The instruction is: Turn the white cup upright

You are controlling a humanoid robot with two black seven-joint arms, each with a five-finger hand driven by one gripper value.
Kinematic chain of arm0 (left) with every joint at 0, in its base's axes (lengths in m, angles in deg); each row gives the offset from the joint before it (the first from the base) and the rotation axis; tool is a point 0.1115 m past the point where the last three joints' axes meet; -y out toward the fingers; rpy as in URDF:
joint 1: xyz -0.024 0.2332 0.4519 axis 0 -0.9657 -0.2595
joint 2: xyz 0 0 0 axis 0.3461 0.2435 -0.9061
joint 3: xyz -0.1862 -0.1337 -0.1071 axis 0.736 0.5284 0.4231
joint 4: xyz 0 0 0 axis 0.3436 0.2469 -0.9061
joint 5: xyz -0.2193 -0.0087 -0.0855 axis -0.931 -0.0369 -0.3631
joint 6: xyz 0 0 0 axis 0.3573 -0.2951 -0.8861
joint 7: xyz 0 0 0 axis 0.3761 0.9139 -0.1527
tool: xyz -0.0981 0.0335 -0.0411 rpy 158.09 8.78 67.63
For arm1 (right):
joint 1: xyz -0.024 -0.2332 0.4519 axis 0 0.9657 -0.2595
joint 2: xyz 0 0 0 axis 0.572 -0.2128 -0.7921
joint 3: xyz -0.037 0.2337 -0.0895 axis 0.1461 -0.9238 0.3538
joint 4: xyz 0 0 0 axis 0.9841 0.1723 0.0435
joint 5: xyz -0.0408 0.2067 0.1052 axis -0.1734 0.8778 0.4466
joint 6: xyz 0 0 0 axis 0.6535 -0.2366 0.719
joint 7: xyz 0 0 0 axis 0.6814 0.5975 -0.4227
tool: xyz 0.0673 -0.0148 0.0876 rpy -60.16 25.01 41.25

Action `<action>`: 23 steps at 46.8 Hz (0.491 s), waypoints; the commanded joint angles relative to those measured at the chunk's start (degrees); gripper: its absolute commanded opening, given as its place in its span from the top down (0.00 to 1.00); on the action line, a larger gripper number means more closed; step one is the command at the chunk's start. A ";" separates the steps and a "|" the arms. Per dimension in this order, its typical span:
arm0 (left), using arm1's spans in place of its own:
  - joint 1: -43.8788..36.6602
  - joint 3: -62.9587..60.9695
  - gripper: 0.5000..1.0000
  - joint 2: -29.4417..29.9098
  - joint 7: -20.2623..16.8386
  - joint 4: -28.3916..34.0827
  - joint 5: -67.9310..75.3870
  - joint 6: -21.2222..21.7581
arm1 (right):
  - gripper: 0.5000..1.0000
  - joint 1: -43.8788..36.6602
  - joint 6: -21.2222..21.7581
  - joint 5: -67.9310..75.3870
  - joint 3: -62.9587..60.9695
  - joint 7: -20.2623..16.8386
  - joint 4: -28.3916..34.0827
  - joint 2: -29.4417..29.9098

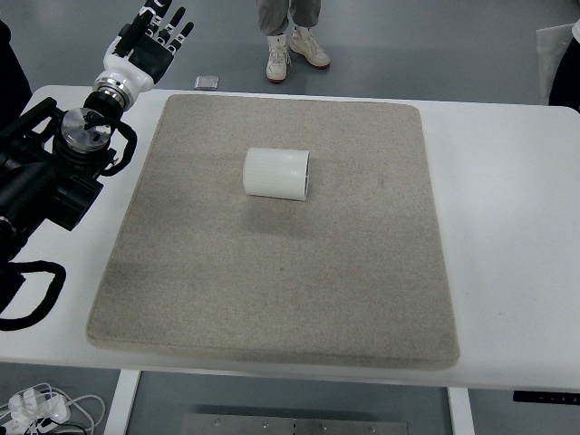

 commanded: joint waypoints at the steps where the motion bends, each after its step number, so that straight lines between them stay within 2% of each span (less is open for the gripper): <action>1: 0.00 0.09 0.01 0.00 0.00 0.00 0.00 0.00 | 0.10 0.00 0.00 0.00 0.05 0.00 0.00 0.00; 23: 0.35 0.09 0.01 0.18 0.00 0.09 -0.53 -0.09 | 0.10 0.00 0.00 0.00 -0.04 0.00 0.00 0.00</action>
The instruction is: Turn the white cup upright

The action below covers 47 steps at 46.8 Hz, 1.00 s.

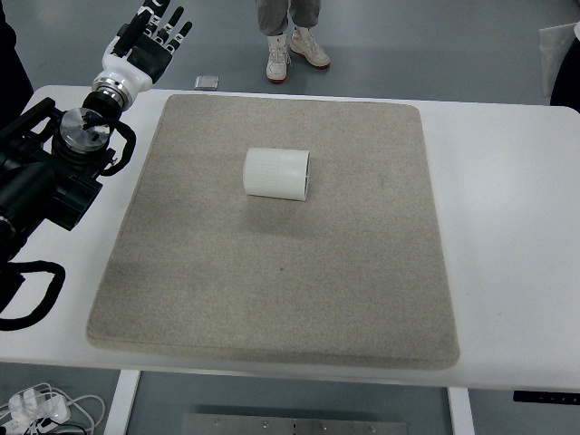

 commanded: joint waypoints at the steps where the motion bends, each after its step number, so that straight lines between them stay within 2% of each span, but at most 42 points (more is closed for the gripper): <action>1: 0.42 -0.07 0.01 0.09 0.07 -0.06 -0.12 0.08 | 0.10 0.00 0.00 0.00 -0.04 0.00 0.00 0.00; 22: 2.09 -1.38 0.01 0.00 0.07 0.03 1.81 -1.06 | 0.10 0.00 0.00 0.00 -0.04 0.00 0.00 0.00; 38: 5.25 -2.53 0.01 -0.26 0.07 -0.32 19.91 -2.02 | 0.10 0.00 0.00 0.00 0.05 0.00 0.00 0.00; 47: 5.87 -3.67 0.01 0.35 0.07 -4.36 31.25 -3.34 | 0.10 0.00 0.00 0.00 -0.04 0.00 0.00 0.00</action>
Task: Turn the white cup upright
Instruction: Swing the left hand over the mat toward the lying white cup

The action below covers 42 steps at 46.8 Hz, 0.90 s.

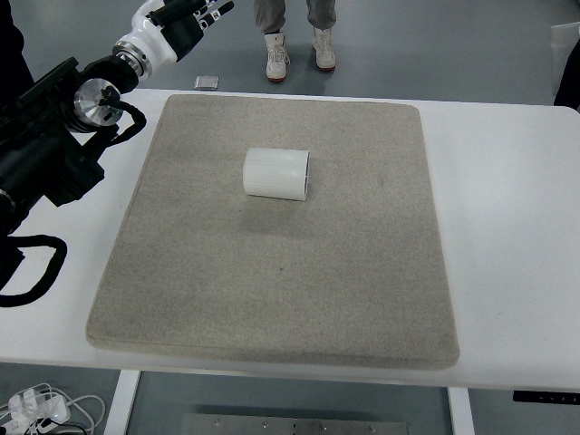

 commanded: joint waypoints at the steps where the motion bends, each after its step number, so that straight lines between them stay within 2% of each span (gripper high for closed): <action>1: 0.33 -1.03 0.01 0.29 -0.01 -2.11 5.04 -0.13 | 0.10 0.00 0.00 0.00 0.05 0.01 0.00 0.00; 6: 0.24 -2.44 0.01 1.08 -0.01 -5.28 11.72 -0.40 | 0.10 0.00 0.00 0.00 -0.04 0.01 0.00 0.00; 15: 0.86 -4.55 0.01 2.93 -0.01 -8.88 24.81 -3.74 | 0.10 0.00 0.00 0.00 -0.04 0.01 0.00 0.00; 26: 1.12 -4.81 0.01 3.02 0.86 -14.95 38.79 -3.74 | 0.10 0.00 0.00 0.00 -0.04 0.01 0.00 0.00; 36: 1.83 -13.15 0.01 3.81 1.21 -20.66 55.49 -2.95 | 0.10 0.00 0.00 0.00 0.05 0.01 0.00 0.00; 42: 2.09 -15.36 0.01 3.72 2.62 -22.25 63.40 -2.95 | 0.10 0.00 0.00 0.00 -0.04 0.01 0.00 0.00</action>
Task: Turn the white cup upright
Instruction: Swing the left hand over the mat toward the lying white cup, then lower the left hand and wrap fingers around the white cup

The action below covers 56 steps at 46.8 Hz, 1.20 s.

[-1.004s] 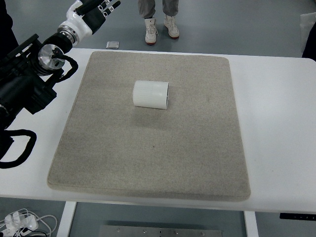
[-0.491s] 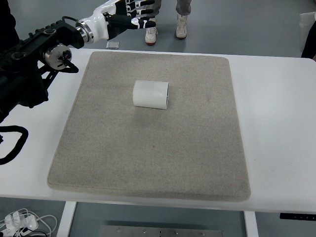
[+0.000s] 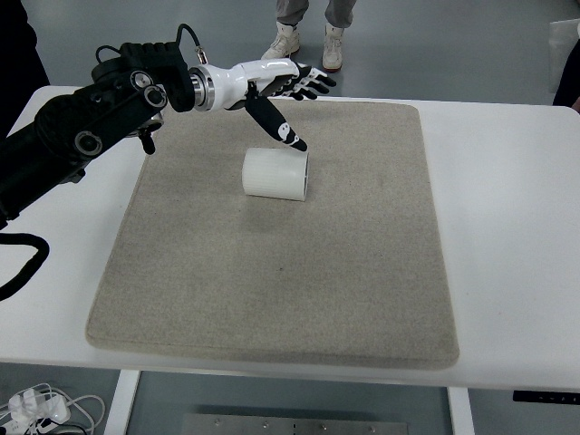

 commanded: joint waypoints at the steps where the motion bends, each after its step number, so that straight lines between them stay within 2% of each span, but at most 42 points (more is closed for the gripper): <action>1: 0.18 -0.68 0.01 -0.15 0.99 -0.49 4.64 0.03 | 0.10 0.00 0.00 0.00 -0.04 0.00 0.00 0.00; 13: 1.15 -4.80 0.01 -0.41 2.13 -0.57 7.47 -0.15 | 0.10 0.00 0.00 0.00 -0.04 0.00 0.00 0.00; 28: 2.64 -7.79 0.01 -0.41 2.40 -0.57 7.55 -2.43 | 0.10 0.00 0.00 0.00 0.05 0.00 0.00 0.00; 56: 2.21 -10.78 0.02 -1.64 2.75 0.13 10.89 -1.91 | 0.10 0.00 0.00 0.00 0.05 0.00 0.00 0.00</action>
